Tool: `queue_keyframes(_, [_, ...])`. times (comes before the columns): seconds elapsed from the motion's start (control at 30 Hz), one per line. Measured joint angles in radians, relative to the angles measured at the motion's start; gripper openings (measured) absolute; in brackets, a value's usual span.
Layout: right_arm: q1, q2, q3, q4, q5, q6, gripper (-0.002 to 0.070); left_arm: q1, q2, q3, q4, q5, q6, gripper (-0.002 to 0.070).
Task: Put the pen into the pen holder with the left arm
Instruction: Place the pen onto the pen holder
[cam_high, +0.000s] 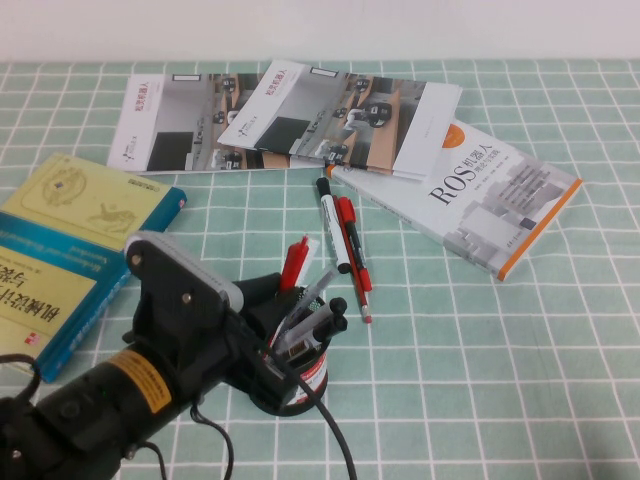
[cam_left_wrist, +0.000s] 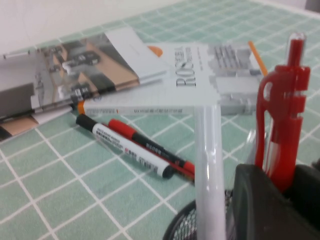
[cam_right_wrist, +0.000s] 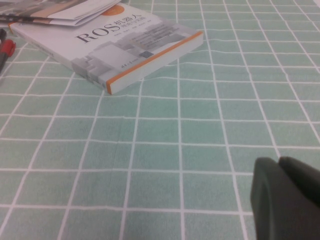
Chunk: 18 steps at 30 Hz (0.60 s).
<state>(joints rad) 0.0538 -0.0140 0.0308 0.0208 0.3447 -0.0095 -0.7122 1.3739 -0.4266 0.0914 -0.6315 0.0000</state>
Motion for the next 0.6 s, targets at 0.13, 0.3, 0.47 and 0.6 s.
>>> queue_keyframes(0.13, [0.000,0.000,0.000,0.000,0.000,0.000,-0.0020,0.000,0.017,0.010,0.000,-0.021,0.008,0.0088])
queue_keyframes(0.3, [0.000,0.000,0.000,0.000,0.000,0.000,-0.0020,0.000,0.018,0.010,-0.010,-0.033,0.052,0.0110])
queue_keyframes(0.47, [0.000,0.000,0.000,0.000,0.000,0.000,-0.0020,0.000,0.018,0.010,-0.036,-0.035,0.056,0.0327])
queue_keyframes(0.6, [0.000,0.000,0.000,0.000,0.000,0.000,-0.0020,0.000,0.015,0.010,-0.070,-0.029,0.062,0.0457])
